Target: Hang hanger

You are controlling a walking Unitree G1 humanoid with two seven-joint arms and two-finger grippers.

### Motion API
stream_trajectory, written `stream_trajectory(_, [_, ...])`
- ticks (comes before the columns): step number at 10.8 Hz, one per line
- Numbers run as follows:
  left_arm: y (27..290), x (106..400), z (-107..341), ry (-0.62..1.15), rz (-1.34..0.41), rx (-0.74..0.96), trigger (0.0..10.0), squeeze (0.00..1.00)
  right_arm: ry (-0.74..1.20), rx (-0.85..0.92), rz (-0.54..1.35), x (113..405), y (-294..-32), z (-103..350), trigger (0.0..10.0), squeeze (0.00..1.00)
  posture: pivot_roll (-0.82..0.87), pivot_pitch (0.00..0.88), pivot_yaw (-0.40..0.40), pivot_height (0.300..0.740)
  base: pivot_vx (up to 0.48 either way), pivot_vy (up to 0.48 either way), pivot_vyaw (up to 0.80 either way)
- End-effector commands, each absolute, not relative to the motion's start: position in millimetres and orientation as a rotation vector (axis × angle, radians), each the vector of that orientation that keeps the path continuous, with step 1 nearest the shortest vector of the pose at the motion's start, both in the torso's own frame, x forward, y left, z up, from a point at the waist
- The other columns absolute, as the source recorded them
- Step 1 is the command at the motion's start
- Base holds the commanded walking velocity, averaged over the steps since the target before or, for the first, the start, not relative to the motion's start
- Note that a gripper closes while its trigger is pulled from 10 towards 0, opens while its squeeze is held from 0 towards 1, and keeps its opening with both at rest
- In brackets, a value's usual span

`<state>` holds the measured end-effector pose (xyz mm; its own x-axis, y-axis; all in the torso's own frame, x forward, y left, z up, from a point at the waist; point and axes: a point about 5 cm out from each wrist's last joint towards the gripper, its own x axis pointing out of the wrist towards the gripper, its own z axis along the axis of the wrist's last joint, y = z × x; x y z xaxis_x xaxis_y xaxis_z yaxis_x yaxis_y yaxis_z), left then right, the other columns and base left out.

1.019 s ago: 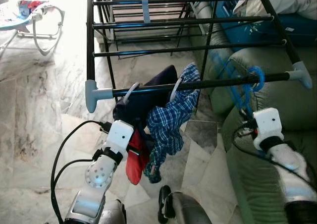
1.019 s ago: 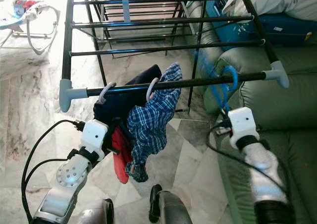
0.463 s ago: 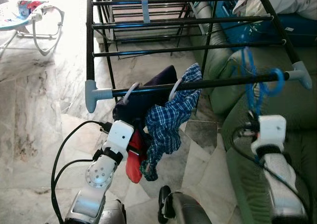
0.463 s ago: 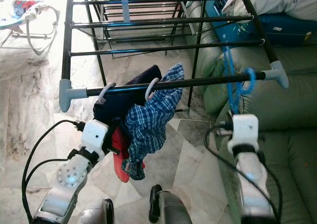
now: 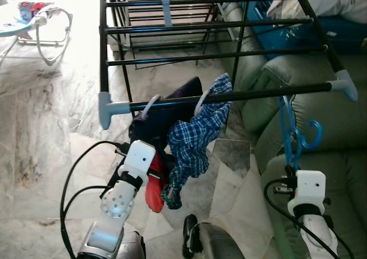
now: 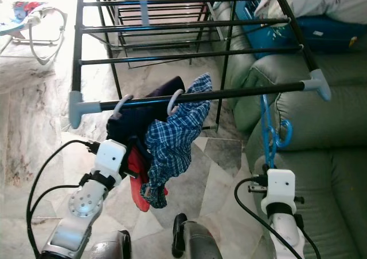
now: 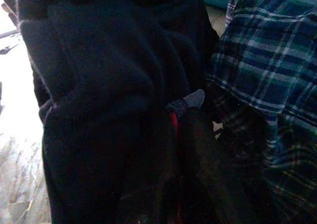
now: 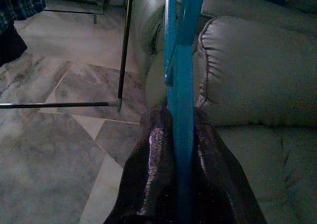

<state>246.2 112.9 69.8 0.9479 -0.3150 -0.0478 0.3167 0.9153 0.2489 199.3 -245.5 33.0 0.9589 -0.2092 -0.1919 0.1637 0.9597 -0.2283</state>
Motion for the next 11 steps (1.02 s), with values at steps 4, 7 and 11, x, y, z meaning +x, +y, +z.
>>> stream_trajectory(4, [111,248,69,-0.006,-0.319,0.281,10.0,0.00,0.212,-0.182,-0.170,213,-239,35,10.0,0.00,-0.04,0.135,-0.064,0.740,-0.135,0.000,0.00])
stream_trajectory(7, [111,248,68,-0.006,-0.316,0.282,10.0,0.00,0.192,-0.160,-0.130,220,-228,38,10.0,0.00,-0.04,0.135,-0.069,0.740,-0.273,0.000,0.00])
stream_trajectory(11, [111,250,68,-0.009,-0.319,0.282,10.0,0.00,0.187,-0.139,-0.123,226,-225,41,10.0,0.00,-0.04,0.136,-0.067,0.740,-0.314,0.000,0.00])
